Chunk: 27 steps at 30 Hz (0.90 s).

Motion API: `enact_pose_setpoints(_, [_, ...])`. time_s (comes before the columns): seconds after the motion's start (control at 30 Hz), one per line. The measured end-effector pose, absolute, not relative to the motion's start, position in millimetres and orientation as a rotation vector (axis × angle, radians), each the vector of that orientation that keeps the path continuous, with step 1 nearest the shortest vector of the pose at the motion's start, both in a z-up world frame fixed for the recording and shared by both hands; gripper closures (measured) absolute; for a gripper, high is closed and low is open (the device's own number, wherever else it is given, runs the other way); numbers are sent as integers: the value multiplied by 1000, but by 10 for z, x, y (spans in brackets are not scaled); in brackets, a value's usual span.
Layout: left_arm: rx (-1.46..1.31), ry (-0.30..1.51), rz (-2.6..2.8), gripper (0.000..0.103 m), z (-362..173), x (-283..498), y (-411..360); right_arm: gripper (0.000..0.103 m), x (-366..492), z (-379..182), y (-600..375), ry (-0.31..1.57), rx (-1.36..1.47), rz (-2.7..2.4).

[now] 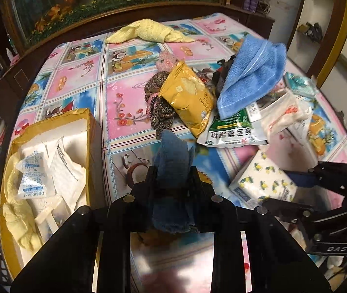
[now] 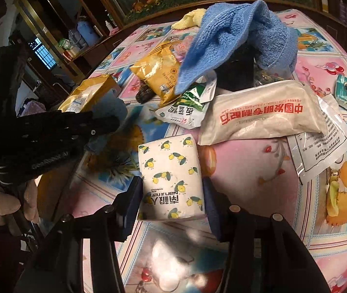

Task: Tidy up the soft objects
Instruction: 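Grasp the small blue cloth with the left gripper while the right grasps the lemon-print tissue pack, then release the blue cloth into the box with the left gripper while the right drops the tissue pack in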

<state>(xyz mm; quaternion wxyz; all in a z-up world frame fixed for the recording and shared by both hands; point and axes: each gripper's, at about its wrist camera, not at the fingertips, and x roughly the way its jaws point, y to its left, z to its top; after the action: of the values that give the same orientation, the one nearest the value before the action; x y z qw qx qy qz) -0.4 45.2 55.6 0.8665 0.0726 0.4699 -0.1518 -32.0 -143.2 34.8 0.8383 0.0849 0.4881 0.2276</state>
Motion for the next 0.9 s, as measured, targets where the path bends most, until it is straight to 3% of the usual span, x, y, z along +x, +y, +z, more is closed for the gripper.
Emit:
enact_pose_setpoints(0.37, [-103,828,-188,78,1133,-880,1691,54,-548,770,-1031,955,218,634])
enact_pose_setpoints(0.7, [-195,926,6,78,638,-1002,2524,54,-544,905,-8,962,118,772])
enact_pose_setpoints(0.9, [-208,949,41,70,508,-946,2644,53,-541,842,587,979,20,834])
